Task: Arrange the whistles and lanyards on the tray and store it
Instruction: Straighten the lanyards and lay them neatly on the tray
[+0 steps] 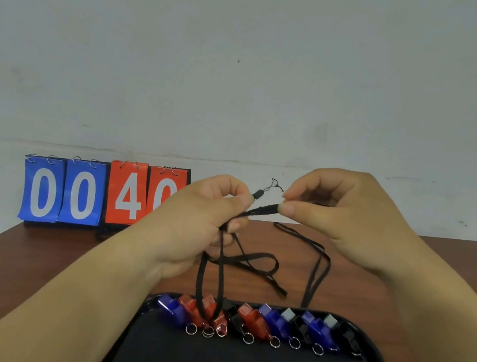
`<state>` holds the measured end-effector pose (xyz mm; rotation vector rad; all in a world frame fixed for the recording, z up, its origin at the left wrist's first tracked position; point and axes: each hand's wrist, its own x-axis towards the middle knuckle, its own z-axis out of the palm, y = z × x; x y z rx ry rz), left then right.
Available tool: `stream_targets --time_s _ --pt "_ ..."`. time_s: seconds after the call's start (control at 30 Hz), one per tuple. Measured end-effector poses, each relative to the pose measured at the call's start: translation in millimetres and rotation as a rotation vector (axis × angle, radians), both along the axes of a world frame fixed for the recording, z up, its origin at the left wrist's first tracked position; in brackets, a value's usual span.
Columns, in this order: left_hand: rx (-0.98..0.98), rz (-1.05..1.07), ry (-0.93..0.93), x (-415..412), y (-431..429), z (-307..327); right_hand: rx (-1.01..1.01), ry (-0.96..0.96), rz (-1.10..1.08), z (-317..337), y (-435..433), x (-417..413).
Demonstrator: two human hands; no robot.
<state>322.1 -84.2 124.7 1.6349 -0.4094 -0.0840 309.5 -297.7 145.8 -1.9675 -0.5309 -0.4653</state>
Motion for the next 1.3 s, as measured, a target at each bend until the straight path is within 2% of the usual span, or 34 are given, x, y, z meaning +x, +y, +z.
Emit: stream_targets --time_s 0.13,0.27,0.5,0.67,0.8,1.07,1.3 --pt "0.126 0.140 -0.143 10.8 11.5 0.8 0.010 0.081 -0.035 0.9 -7.3 3.6" --pt "0.194 0.201 -0.178 19.6 19.6 -1.8 -0.014 0.152 -0.059 -2.3 -7.5 8.1" --pt "0.261 0.285 -0.223 20.7 14.3 -9.3 -0.146 0.057 -0.056 -2.6 -4.9 5.0" --pt "0.122 0.159 -0.160 15.2 5.1 -10.9 -0.230 -0.030 -0.041 -6.0 0.4 4.7" --pt "0.005 0.094 -0.093 12.2 -1.7 -12.5 -0.198 -0.084 -0.004 -9.5 5.3 5.7" --pt "-0.040 0.080 0.011 8.6 -7.7 -15.3 -0.145 -0.075 0.015 -13.4 9.9 6.2" --pt "-0.042 0.040 0.033 12.8 -5.7 -17.4 -0.161 -0.065 -0.041 -13.4 7.2 8.0"
